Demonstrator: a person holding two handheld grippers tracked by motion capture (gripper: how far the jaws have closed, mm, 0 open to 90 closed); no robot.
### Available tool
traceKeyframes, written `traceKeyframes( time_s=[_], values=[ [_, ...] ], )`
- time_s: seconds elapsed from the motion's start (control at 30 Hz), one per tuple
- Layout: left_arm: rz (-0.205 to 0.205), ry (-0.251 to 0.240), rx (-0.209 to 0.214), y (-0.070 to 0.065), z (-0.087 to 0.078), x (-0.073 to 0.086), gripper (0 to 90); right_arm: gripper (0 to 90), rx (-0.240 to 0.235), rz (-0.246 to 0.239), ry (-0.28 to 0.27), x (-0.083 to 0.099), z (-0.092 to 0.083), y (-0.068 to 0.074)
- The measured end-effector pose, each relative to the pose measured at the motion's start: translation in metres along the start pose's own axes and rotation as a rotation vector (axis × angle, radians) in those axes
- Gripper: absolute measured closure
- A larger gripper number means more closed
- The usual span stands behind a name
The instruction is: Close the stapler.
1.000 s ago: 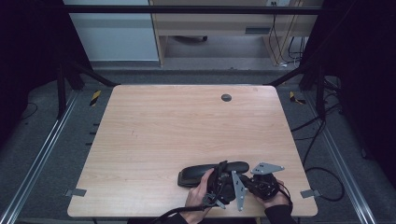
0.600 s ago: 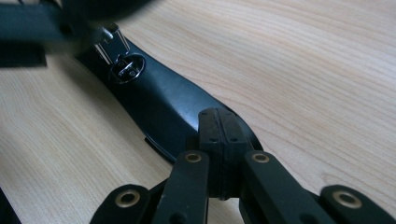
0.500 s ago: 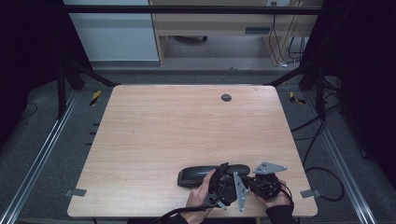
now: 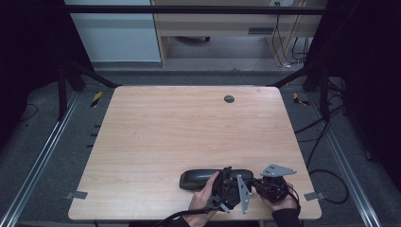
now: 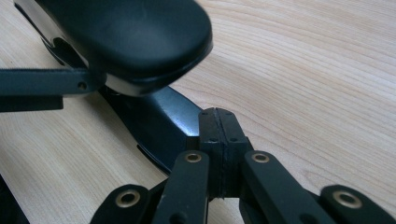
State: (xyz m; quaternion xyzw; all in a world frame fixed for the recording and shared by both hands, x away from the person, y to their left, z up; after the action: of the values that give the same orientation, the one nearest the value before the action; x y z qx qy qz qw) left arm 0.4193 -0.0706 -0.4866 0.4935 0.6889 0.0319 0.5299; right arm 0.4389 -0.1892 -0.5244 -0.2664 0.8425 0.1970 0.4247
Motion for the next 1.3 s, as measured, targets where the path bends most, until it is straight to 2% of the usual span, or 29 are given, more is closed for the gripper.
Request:
traceKeyframes(
  time_s=[0.27, 0.43, 0.63, 0.8, 0.9, 1.0, 1.13, 1.17, 1.3],
  values=[
    [-0.018, 0.001, 0.015, 0.001, -0.003, 0.001, 37.9, 90.0, 0.006, 0.007, -0.001, 0.0, -0.001, -0.001],
    [-0.014, 0.015, 0.037, 0.0, -0.007, 0.001, 36.7, 90.0, 0.013, 0.008, -0.009, 0.0, -0.002, -0.004],
    [-0.031, -0.029, 0.044, 0.006, -0.022, -0.007, 37.7, 90.0, 0.022, 0.009, -0.016, -0.001, -0.002, -0.006],
    [-0.075, -0.044, 0.06, 0.018, -0.032, -0.01, 37.6, 90.0, 0.027, 0.025, -0.024, -0.002, -0.004, -0.006],
    [-0.1, -0.047, 0.048, 0.029, -0.035, -0.008, 37.8, 90.0, 0.022, 0.032, -0.03, -0.003, -0.005, -0.006],
    [-0.135, -0.047, 0.055, 0.041, -0.038, -0.004, 38.0, 90.0, 0.023, 0.027, -0.039, -0.004, -0.006, -0.007],
    [-0.189, -0.046, 0.059, 0.057, -0.043, 0.003, 38.3, 90.0, 0.03, 0.028, -0.05, -0.005, -0.007, -0.009],
    [-0.205, -0.043, 0.057, 0.062, -0.044, 0.006, 38.5, 90.0, 0.026, 0.042, -0.05, -0.006, -0.008, -0.008],
    [-0.272, -0.037, 0.041, 0.079, -0.048, 0.019, 39.7, 90.0, 0.037, 0.037, -0.063, -0.007, -0.01, -0.011]
  ],
)
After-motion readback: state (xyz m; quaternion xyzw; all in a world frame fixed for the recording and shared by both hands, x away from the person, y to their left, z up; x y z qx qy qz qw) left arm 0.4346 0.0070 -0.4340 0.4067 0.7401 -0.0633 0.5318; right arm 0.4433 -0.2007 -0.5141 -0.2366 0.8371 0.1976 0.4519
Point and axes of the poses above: each handheld gripper's, and its own axes: z roughly forward along the jaws, x roughly out of its underside, y roughly to its left, the point moved 7 cm from there along z, roughly forward along the jaws, and after that the axes turned 6 degrees about -y, right-handed, at the moved point
